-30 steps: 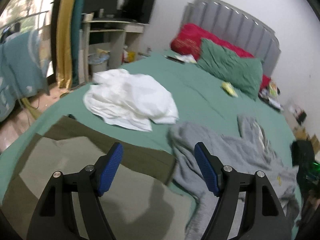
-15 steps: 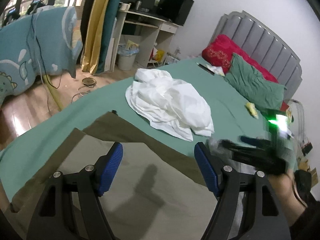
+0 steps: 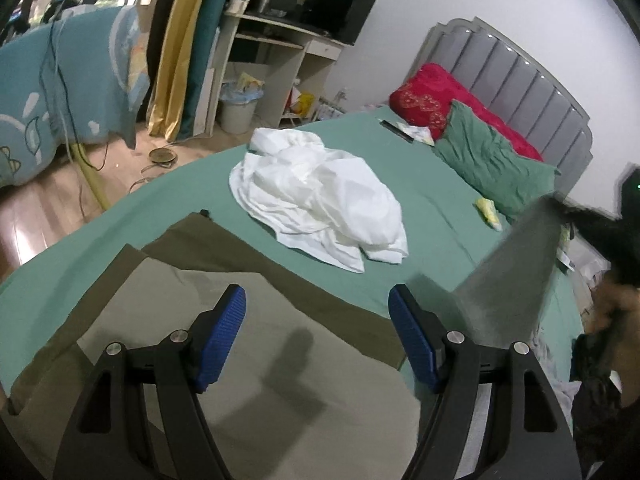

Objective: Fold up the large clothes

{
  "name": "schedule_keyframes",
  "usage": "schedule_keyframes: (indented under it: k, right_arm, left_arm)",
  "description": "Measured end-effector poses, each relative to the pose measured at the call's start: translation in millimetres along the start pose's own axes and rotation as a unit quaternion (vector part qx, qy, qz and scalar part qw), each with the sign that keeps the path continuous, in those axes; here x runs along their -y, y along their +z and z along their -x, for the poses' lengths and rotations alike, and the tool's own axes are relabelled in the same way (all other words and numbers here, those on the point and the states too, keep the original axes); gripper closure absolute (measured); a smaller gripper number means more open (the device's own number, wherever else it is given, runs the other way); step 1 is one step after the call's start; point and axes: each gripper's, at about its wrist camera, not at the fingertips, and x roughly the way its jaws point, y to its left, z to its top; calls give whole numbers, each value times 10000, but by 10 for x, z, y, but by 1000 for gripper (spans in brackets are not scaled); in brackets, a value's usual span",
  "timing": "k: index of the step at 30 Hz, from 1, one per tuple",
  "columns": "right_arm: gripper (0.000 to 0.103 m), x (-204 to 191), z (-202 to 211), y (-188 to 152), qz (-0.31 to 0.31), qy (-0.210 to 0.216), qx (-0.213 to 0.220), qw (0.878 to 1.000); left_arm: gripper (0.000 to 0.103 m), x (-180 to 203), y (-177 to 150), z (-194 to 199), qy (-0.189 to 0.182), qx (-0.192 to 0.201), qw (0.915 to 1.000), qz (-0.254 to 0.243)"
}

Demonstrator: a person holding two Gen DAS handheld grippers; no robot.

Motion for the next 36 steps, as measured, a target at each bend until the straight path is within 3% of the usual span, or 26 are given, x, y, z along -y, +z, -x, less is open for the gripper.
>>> schedule_keyframes:
  k: [2, 3, 5, 6, 7, 9, 10, 12, 14, 16, 18, 19, 22, 25, 27, 28, 29, 32, 36]
  right_arm:
    - [95, 196, 663, -128, -109, 250, 534, 9982]
    - [95, 283, 778, -214, -186, 289, 578, 9977]
    - [94, 482, 967, -572, -257, -100, 62, 9996]
    - [93, 648, 1002, -859, -340, -605, -420, 9967]
    - [92, 827, 997, -1152, -504, -1042, -980, 9884]
    - [91, 1167, 1017, -1730, -884, -1772, -2056, 9584]
    - [89, 1273, 986, -1900, -970, -2109, -2303, 9450]
    - [77, 1419, 1016, -2026, -1033, -2521, -2392, 9320]
    - [29, 1357, 960, -1825, -762, -2807, -2151, 9323]
    - [14, 1186, 816, -1498, -347, -2822, -1819, 9413]
    - [14, 913, 364, -1202, 250, -2415, -1823, 9528]
    - [14, 774, 51, -1106, 490, -2270, -2001, 9519]
    - [14, 498, -771, -1047, 896, -2051, -2619, 9388]
    - [14, 426, -1502, -1205, 1011, -2307, -3252, 9115]
    - [20, 651, -1737, -1367, 855, -2509, -3499, 8985]
    - [63, 747, -1666, -1461, 630, -2485, -3545, 8992]
    - [96, 872, -1618, -1517, 354, -2438, -3552, 9018]
    - [97, 867, -1535, -1437, 528, -2328, -3349, 9115]
    - [97, 529, -1102, -731, 729, -2153, -2283, 9467]
  left_arm:
    - [26, 35, -16, 7, -6, 16, 10000, -53]
    - [26, 51, -25, -1, 17, 1, 10000, -61]
    - [26, 81, -41, -30, -22, -70, 10000, -48]
    - [26, 111, -55, -49, -68, -108, 9999, -48]
    - [26, 148, -75, -63, -109, -144, 9998, -78]
    - [26, 228, -124, -70, -165, -205, 9995, -177]
    - [26, 261, -138, -70, -186, -212, 9994, -221]
    - [26, 336, -168, -72, -210, -218, 9990, -322]
    - [26, 366, -184, -79, -204, -225, 9989, -347]
    - [26, 376, -190, -102, -193, -256, 9989, -346]
    - [26, 385, -194, -128, -185, -289, 9988, -348]
    - [26, 387, -195, -139, -173, -309, 9988, -350]
    - [26, 385, -186, -151, -163, -325, 9988, -341]
    - [26, 379, -184, -154, -197, -306, 9989, -300]
    - [26, 346, -182, -176, -180, -315, 9990, -273]
    - [26, 318, -179, -188, -174, -345, 9989, -249]
    - [26, 297, -179, -203, -194, -390, 9988, -202]
    - [26, 205, -132, -187, -268, -355, 9990, -95]
    - [26, 140, -114, -173, -264, -326, 9991, 72]
